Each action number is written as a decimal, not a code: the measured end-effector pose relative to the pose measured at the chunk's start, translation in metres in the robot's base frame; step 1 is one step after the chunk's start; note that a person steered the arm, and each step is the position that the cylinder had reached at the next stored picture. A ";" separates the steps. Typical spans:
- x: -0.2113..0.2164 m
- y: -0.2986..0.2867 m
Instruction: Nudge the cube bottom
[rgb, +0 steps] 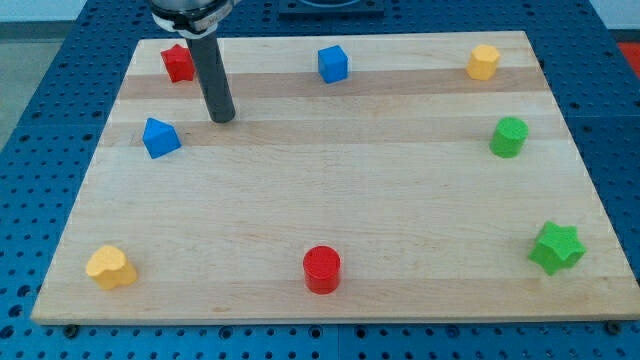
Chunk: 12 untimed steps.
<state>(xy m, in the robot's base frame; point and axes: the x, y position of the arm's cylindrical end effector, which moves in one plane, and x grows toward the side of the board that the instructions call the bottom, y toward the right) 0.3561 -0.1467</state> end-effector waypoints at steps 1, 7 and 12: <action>0.000 0.000; -0.104 0.054; -0.133 0.138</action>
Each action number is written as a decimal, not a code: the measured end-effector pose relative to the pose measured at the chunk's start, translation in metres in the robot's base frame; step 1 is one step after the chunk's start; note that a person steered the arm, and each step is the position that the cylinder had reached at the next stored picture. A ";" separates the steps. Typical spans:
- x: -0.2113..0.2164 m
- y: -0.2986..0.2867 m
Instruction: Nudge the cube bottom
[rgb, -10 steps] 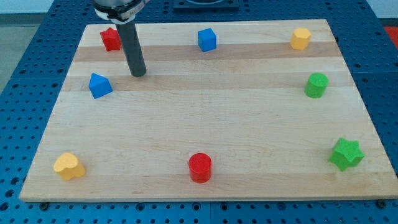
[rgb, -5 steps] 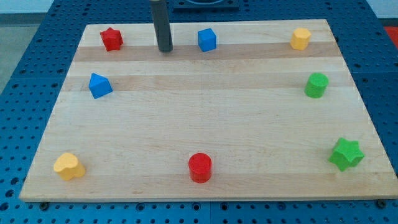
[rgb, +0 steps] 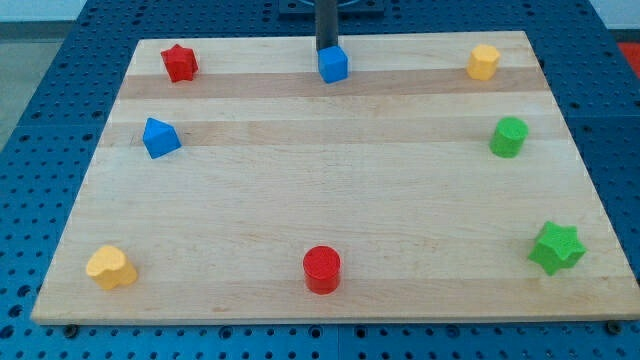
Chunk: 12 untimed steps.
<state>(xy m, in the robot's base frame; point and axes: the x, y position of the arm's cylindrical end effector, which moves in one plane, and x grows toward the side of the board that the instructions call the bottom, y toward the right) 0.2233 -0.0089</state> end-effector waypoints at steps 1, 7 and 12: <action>0.002 0.000; -0.007 0.031; -0.011 -0.012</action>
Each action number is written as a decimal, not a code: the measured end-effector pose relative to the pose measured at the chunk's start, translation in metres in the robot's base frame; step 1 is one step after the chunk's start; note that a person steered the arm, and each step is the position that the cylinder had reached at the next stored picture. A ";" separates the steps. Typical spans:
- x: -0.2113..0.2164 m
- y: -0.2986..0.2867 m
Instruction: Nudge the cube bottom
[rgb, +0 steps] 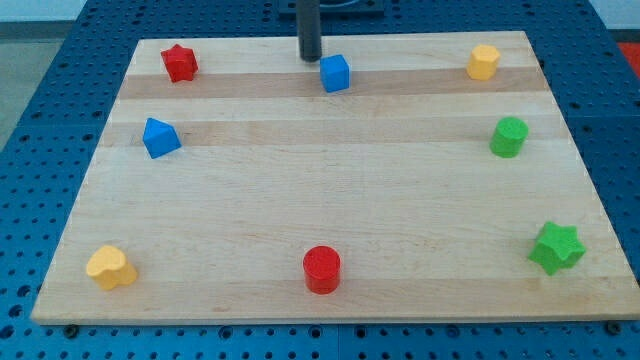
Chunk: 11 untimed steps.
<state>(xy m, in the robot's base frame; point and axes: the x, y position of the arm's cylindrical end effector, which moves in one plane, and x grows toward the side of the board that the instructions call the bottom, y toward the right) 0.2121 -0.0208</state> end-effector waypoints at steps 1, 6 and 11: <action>-0.005 0.035; 0.145 -0.003; 0.104 0.037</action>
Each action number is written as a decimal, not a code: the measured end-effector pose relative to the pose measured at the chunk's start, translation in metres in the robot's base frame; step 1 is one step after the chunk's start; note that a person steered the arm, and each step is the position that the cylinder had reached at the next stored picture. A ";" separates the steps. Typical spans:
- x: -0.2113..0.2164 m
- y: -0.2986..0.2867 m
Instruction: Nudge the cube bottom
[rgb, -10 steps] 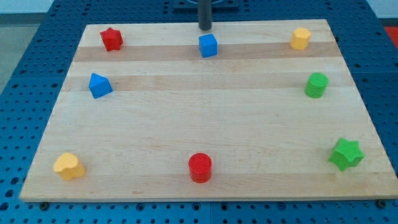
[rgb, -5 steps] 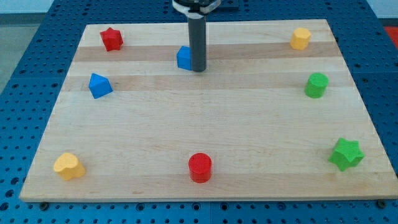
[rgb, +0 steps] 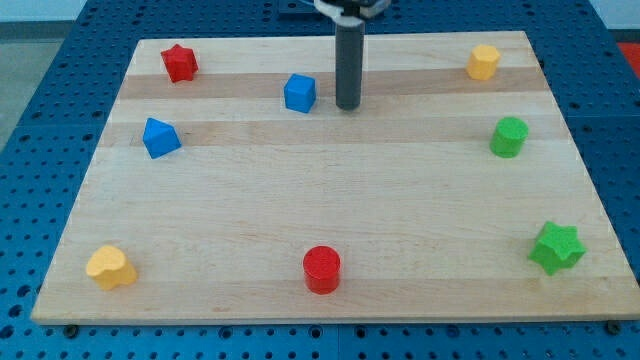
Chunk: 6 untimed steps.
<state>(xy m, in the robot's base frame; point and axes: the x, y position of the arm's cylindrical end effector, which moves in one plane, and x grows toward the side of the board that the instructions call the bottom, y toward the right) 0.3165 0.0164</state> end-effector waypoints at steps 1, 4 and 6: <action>-0.050 -0.021; -0.024 -0.046; -0.007 -0.056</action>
